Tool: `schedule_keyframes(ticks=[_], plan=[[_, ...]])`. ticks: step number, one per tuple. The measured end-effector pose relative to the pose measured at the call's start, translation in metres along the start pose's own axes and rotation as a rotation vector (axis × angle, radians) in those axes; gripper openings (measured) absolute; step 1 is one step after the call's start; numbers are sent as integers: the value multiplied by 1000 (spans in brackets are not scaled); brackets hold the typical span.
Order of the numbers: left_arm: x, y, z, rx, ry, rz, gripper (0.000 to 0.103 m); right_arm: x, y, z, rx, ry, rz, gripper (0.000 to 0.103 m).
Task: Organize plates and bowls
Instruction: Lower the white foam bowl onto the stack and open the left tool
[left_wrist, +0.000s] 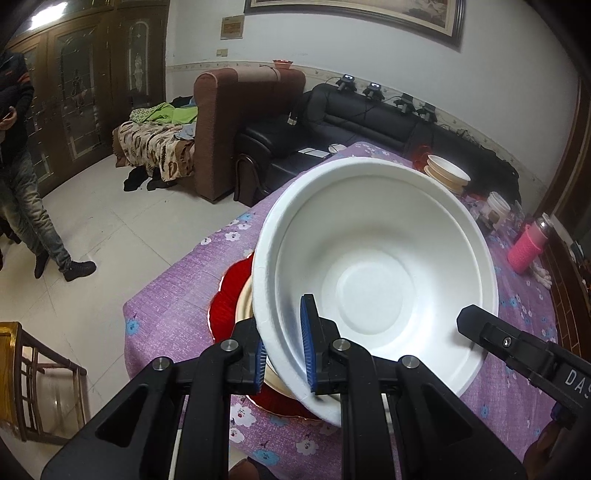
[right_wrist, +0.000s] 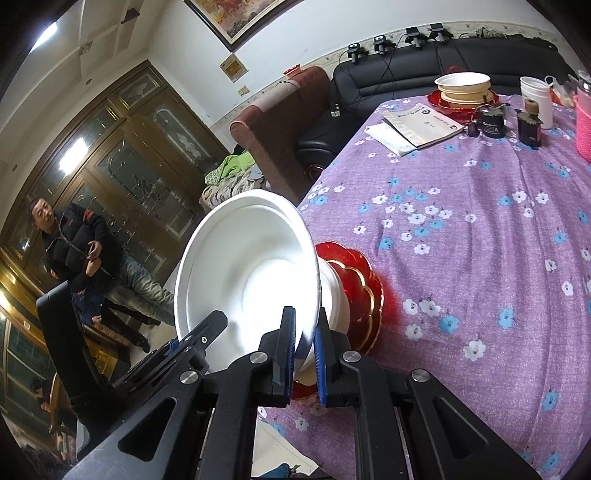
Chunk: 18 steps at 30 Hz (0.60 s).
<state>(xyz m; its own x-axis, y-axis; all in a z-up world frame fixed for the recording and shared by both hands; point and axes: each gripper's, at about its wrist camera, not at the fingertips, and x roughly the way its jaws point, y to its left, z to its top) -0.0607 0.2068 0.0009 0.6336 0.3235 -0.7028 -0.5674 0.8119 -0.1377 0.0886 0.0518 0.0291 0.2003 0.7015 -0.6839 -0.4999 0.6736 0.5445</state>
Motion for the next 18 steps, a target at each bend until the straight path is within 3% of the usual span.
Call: schedule_keyframes(ticks=[18], plan=[[23,11,-4,-14,63,45,14,34,3,-3,-6,77,-4,9]])
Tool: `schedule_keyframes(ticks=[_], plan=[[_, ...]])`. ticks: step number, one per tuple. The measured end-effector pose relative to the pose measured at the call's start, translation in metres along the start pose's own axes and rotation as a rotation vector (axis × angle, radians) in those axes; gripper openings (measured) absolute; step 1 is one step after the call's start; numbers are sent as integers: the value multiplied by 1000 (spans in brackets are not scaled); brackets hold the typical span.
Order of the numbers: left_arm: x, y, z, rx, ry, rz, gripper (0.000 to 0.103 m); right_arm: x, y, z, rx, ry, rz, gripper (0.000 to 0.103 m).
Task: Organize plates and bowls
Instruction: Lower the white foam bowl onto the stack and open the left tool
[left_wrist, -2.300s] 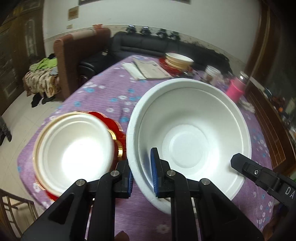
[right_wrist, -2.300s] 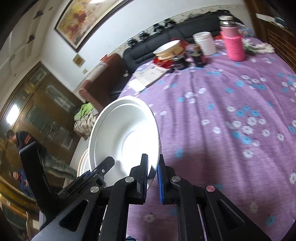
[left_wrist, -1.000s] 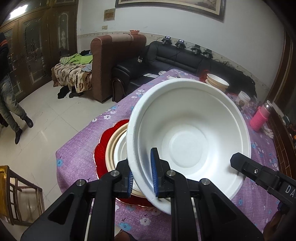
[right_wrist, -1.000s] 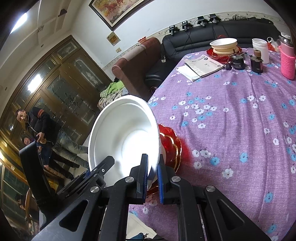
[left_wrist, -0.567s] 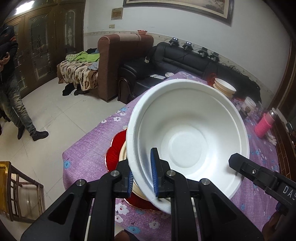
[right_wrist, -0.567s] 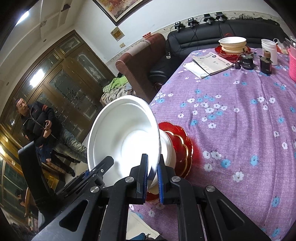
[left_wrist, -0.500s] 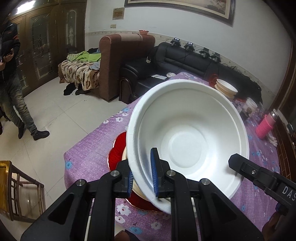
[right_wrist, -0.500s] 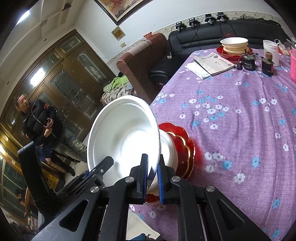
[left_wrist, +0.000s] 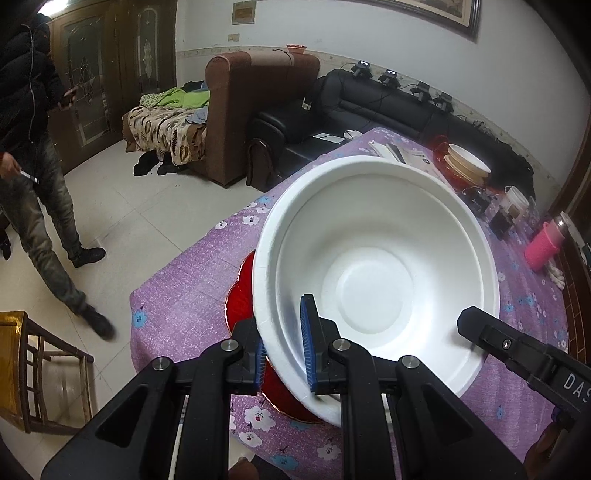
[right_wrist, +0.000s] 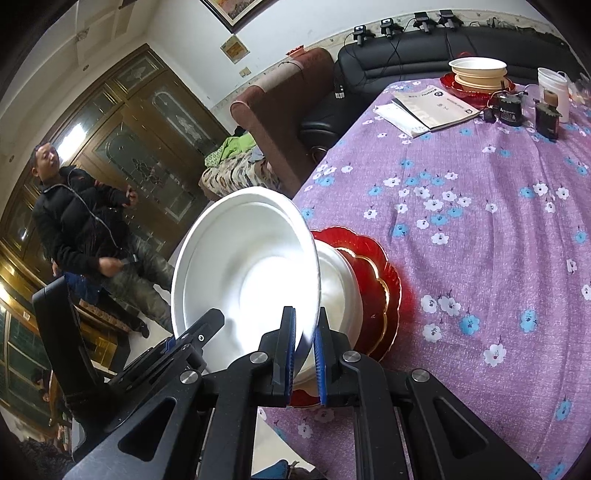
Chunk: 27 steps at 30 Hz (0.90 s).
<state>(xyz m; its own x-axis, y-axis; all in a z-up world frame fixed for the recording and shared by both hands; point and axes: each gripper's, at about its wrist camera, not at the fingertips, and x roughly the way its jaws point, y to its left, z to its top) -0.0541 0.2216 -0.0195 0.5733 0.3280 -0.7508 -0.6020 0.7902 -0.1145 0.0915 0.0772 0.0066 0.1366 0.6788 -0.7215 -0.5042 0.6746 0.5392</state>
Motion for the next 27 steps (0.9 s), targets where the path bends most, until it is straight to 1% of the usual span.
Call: schedule_keyframes(ticks=[13,27], plan=[[12,-1,2,-6,27,11,14,13,-1,3,4,26,-10,9],[17,-2,3,1,39,13,14,21,-7,7,21,40,-16,9]])
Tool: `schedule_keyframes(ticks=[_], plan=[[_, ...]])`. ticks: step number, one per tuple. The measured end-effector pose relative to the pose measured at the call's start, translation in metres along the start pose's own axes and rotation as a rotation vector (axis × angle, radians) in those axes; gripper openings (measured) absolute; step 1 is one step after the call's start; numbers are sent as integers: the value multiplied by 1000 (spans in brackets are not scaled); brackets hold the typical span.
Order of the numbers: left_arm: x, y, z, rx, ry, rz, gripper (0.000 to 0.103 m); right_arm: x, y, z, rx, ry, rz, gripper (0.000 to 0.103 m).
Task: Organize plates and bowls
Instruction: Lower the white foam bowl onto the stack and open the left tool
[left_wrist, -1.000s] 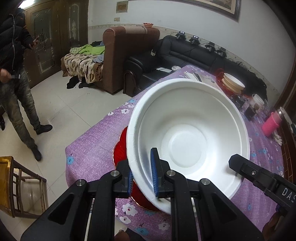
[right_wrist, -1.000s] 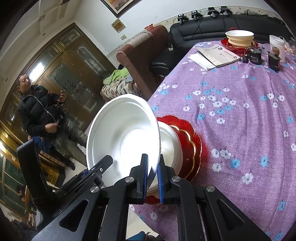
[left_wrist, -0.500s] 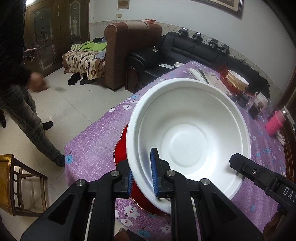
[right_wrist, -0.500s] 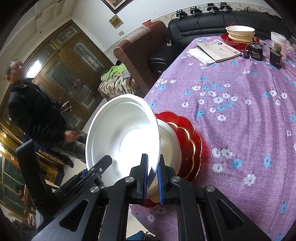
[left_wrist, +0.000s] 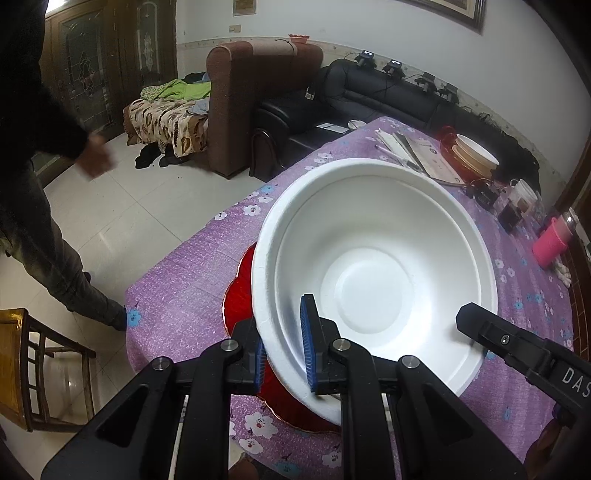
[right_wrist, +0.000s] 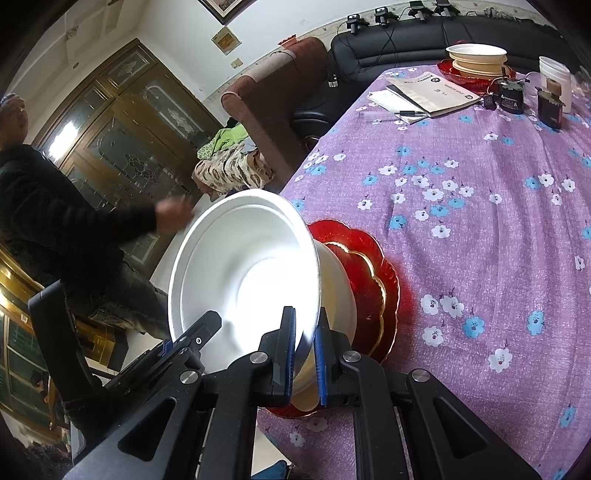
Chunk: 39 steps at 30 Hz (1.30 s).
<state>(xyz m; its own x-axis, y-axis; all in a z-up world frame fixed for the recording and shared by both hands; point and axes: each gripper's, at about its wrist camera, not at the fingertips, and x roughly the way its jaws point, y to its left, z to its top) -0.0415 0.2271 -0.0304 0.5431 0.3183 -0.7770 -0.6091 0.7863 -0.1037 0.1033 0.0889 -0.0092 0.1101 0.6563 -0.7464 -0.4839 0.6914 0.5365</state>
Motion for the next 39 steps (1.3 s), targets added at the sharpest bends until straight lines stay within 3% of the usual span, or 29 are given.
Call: schedule_keyframes(ticks=[7,10,12,14,21,27,32,39], plan=[[3,4,0,-20,18,-9,16,6,-1,0,3,23,-11,16],[2,4,0,-23,19,-21,38,4,2,-1,-11,13,-20,32],[0,5,0,-32,16,-28,56,1,3,0,-13,-3,-28,55],[-2,5,1,-35,11,-23,57,-3,3,0,-12,-15,-24,67],[-13,7,-1,-23,5,-33,62,-22,11,-3,-41,-58,-27,83],[-25,8,-4,-9,-5,-48,63,-39,19,-6,-94,-65,-53,91],[-37,3,-12,56,-30,-41,73,-50,19,-14,-144,-64,-91,101],[-50,-6,-24,121,-69,-40,73,-63,16,-29,-268,-81,-169,102]])
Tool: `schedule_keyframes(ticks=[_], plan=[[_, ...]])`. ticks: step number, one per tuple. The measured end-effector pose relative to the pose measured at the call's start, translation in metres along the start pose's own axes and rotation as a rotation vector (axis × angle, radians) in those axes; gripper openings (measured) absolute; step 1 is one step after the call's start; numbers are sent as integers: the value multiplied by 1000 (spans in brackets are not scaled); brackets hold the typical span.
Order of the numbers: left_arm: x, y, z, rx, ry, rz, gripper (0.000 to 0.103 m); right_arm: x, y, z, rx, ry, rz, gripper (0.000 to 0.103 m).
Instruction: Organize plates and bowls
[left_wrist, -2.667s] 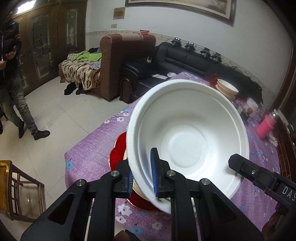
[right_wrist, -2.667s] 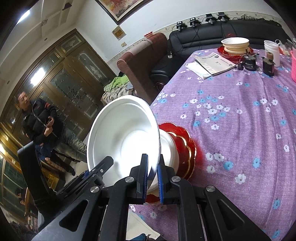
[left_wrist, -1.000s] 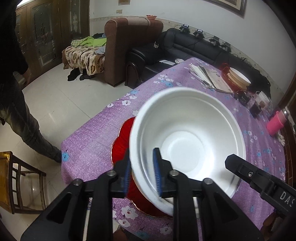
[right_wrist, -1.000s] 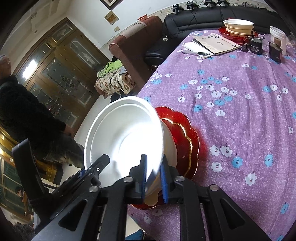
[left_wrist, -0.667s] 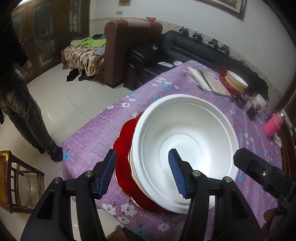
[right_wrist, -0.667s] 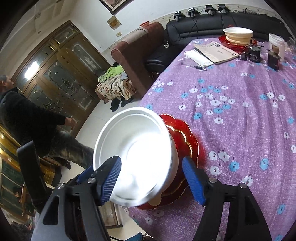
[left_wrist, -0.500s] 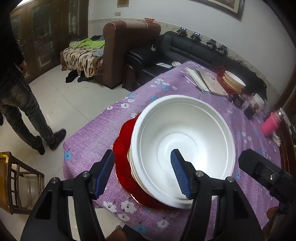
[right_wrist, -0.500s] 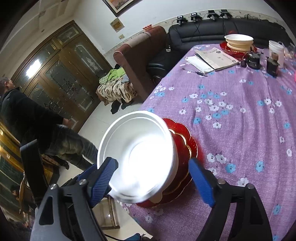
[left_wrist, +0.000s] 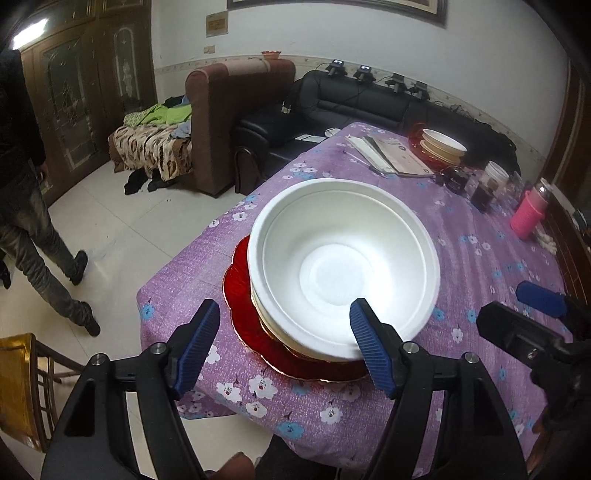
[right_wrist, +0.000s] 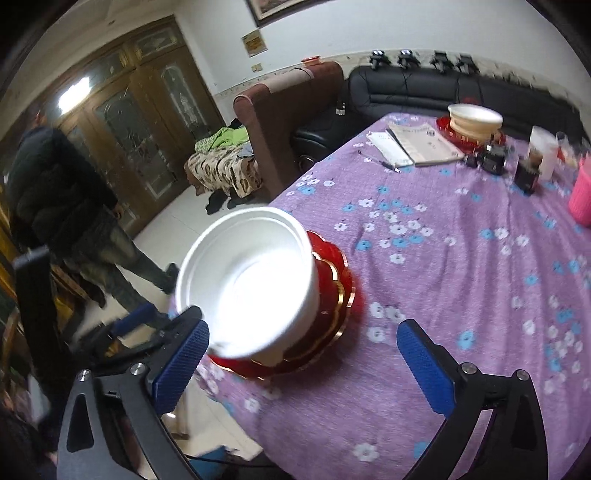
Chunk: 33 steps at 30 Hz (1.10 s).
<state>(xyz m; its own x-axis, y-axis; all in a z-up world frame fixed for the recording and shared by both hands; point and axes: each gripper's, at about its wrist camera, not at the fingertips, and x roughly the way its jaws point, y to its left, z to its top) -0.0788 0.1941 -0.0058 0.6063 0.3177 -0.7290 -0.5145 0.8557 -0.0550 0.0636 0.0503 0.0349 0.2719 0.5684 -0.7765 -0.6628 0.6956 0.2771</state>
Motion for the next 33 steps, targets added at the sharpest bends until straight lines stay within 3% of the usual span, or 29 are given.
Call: schedule_keyframes(ticks=[4,6,14,19,22,33], plan=[[-7,-5,-5,30,-17,1,75,-5,1,-12,-92,-8,-40,102],[-10,-6,-7,40,-28,-5,79,-7,1,-15,-115,-15,-42,102],[-19,-8,-11,64,-50,-21,81,-7,19,-31,-268,-28,-38,103],[-20,-5,-9,54,-52,-37,89,-4,37,-34,-339,-42,-30,103],[-17,-3,-8,47,-41,-77,103,0,42,-35,-358,-37,-37,103],[-18,-8,-6,68,-93,-55,103,10,45,-31,-359,-30,-28,103]])
